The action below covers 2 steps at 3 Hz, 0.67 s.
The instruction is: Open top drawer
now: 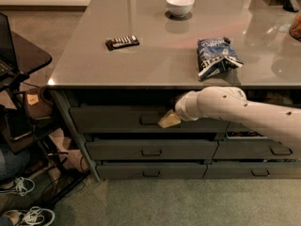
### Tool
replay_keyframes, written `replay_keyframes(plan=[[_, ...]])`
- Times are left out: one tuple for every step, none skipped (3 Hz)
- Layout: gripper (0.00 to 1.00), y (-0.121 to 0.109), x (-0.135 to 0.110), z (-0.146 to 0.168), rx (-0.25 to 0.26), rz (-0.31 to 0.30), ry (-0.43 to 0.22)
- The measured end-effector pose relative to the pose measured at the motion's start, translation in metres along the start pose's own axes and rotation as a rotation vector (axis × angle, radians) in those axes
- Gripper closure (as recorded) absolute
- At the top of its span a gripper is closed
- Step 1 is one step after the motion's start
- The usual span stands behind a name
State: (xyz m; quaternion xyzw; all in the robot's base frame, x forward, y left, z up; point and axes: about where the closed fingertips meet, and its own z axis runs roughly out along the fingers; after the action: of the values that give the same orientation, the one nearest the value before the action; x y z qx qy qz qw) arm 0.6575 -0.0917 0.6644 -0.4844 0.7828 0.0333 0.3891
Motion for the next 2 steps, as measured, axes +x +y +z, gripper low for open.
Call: replay_keyframes(plan=[[0.89,0.0,0.0,0.0,0.0,0.0,0.0],[1.0,0.014,0.0,-0.008,-0.017,0.003,0.029]])
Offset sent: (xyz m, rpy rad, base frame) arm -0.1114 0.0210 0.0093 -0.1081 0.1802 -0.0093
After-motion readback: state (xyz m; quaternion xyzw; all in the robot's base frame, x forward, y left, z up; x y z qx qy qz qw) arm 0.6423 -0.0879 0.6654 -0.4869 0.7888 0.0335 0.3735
